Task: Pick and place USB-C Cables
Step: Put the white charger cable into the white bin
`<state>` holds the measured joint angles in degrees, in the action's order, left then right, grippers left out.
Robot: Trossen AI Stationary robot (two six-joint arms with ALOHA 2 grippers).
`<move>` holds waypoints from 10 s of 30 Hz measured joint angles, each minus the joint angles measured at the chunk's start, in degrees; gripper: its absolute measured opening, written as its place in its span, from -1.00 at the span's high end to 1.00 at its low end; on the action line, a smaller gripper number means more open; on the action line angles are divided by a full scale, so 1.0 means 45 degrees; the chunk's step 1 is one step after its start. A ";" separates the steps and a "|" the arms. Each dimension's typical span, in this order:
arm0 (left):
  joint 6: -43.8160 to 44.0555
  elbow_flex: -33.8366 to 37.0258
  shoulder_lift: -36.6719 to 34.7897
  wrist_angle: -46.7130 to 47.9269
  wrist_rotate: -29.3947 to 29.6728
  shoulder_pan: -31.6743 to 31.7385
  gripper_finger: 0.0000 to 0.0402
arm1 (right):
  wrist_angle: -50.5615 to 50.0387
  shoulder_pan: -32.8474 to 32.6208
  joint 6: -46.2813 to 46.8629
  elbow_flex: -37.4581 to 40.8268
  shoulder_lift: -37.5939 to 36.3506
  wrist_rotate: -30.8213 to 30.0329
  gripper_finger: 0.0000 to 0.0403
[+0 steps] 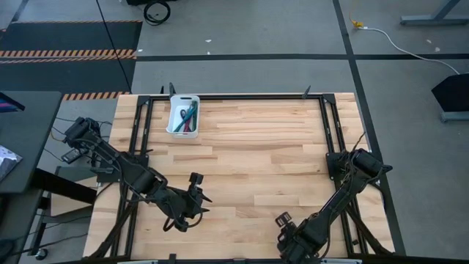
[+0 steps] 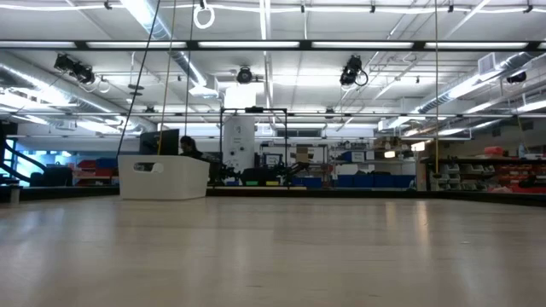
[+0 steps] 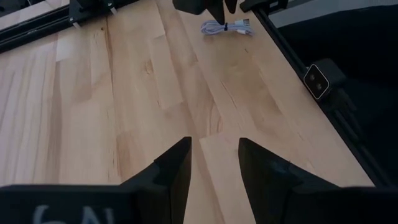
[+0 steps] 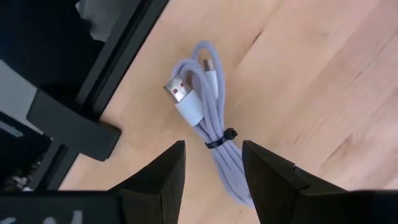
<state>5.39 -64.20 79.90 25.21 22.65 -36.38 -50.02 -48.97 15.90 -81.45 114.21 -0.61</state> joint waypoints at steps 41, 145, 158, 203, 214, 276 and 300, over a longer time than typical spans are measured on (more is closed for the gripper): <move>0.0097 0.0000 0.0005 0.0073 0.0000 0.0000 0.29 | 0.1903 0.0084 -0.0096 0.1923 -0.0034 0.0014 0.36; 1.1558 0.0000 0.1700 0.7501 0.4378 0.0969 0.37 | 1.2912 1.2946 -1.3453 -0.1083 -0.0544 0.0296 0.83; 1.3562 0.0000 0.1700 1.3623 1.3433 0.2578 0.38 | 1.2355 1.2987 -1.2860 -0.1082 -0.0545 0.0510 0.83; -0.3060 0.0005 0.1826 -0.1531 0.3155 0.5983 0.38 | 1.0591 1.6019 -1.1720 -0.1064 -0.0812 -0.2888 0.83; -0.5897 -0.0002 0.0841 -0.4851 -0.1081 0.9078 0.38 | 0.9397 1.8786 -0.9189 -0.1064 -0.1920 0.4490 0.83; -0.4813 0.0005 -0.0170 -0.5945 -0.6359 1.5381 -0.28 | 1.1205 1.7913 -1.0442 -0.1069 -0.2181 0.7403 0.83; -0.5672 -0.0029 -0.0228 -0.3922 -0.4250 1.5344 0.82 | 1.1107 1.8114 -1.0341 -0.1073 -0.2142 0.6986 0.66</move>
<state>-20.14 -64.34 78.87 7.56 3.53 32.67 -0.04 32.54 -30.63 -86.28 104.57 30.83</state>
